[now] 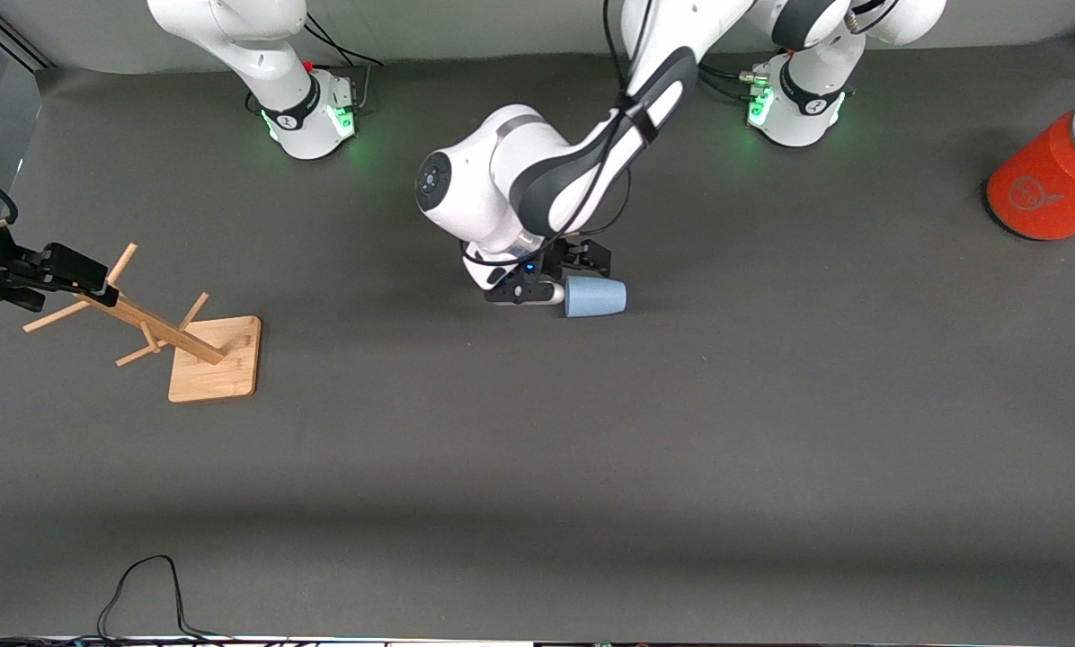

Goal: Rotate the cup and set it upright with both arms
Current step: 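Grasp the blue cup's rim with the left gripper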

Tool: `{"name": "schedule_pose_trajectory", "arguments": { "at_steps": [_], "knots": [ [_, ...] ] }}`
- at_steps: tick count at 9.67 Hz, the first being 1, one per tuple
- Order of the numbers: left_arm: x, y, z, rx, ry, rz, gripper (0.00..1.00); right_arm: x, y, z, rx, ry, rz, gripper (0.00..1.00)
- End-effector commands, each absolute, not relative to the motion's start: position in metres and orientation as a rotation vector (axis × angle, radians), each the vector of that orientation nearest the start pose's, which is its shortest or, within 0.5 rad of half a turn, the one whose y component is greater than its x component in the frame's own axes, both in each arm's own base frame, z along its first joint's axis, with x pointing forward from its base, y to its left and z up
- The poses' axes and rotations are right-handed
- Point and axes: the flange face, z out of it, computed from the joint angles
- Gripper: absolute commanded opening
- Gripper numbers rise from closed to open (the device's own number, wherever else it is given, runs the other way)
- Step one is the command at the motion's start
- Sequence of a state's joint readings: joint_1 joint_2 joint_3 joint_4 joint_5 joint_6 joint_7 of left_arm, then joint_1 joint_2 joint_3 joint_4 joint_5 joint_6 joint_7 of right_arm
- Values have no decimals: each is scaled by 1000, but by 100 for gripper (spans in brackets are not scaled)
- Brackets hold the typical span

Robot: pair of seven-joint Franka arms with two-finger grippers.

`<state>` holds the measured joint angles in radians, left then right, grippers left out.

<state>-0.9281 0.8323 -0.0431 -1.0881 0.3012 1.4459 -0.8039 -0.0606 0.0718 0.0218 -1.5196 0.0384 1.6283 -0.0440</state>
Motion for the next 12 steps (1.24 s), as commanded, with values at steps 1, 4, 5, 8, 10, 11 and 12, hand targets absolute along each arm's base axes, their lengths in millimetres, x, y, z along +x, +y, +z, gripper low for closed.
{"name": "schedule_pose_trajectory", "arguments": {
  "at_steps": [1,4,5,8,10,11,12],
  "knots": [
    [433,-575,268,-2574,266,64,97,579,-21,618,-3119,-42,-76,100],
    [432,-575,229,-2536,286,56,96,577,-24,619,-3122,-40,-69,100],
    [432,-575,224,-2537,294,54,94,577,-22,618,-3121,-42,-64,100],
    [429,-571,204,-2461,332,26,82,575,-24,616,-3120,-37,-55,100],
    [422,-571,201,-2427,357,24,18,575,-25,614,-3120,-35,-43,100],
    [418,-571,199,-2407,363,24,0,574,-25,614,-3120,-25,-40,100],
    [415,-571,198,-2388,373,23,0,576,-27,612,-3117,-25,-33,100]
  ]
}}
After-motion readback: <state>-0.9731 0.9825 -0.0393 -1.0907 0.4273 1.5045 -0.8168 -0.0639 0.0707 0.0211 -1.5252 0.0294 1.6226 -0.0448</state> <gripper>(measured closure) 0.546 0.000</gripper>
